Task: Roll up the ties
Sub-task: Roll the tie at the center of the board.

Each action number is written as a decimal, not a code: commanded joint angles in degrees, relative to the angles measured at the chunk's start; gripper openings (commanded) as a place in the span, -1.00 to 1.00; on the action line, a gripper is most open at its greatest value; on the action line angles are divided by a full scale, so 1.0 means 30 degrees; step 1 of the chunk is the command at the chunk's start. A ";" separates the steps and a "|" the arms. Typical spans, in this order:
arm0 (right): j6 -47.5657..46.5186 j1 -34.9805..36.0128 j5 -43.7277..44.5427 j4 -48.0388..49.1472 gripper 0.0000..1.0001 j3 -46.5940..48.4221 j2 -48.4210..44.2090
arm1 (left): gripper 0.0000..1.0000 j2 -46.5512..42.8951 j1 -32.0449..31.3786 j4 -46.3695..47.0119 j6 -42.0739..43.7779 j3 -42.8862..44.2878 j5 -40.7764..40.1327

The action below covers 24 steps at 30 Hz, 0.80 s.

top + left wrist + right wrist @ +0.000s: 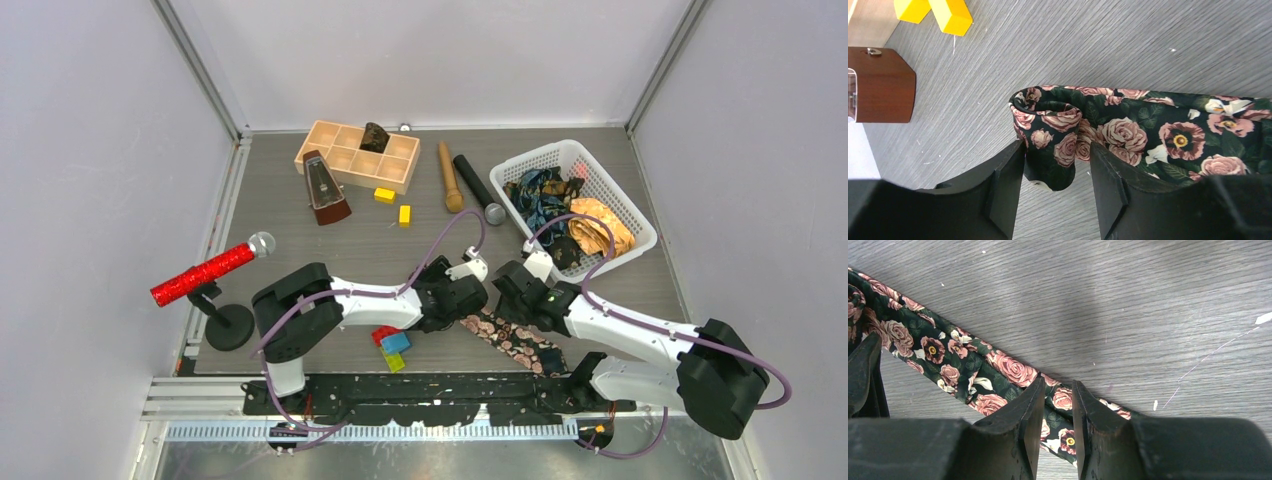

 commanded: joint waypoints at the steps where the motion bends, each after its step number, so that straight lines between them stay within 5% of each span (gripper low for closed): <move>1: 0.0228 0.0107 0.0542 0.0001 -0.33 -0.0115 -0.0435 | 0.06 -0.0167 -0.0279 -0.0466 -0.0812 0.0856 0.0319; 24: 0.0229 0.0108 0.0306 0.0293 -0.32 -0.0238 -0.0366 | 0.06 -0.0099 -0.0422 -0.0541 -0.1820 0.1210 0.2191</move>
